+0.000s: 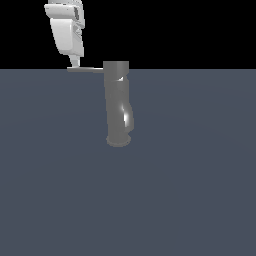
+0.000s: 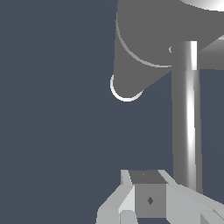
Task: Turn on the faucet by rotating a designated handle.
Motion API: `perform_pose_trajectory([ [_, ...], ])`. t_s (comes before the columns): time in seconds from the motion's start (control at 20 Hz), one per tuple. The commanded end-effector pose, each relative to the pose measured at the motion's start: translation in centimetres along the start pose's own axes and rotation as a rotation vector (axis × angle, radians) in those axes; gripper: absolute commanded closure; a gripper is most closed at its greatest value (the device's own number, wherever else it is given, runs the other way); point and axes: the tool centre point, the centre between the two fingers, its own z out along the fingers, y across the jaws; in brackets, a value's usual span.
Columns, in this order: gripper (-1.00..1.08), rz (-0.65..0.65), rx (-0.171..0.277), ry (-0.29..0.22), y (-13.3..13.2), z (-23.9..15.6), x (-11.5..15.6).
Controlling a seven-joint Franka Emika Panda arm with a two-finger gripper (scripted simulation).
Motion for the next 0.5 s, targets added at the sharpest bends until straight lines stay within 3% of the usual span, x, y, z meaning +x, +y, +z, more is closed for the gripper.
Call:
perform_pose_trajectory([
  [0.0,1.08,0.000,0.000,0.000,0.6,0.0,0.0],
  [0.45,1.08,0.000,0.000,0.000,3.0,0.0,0.2],
])
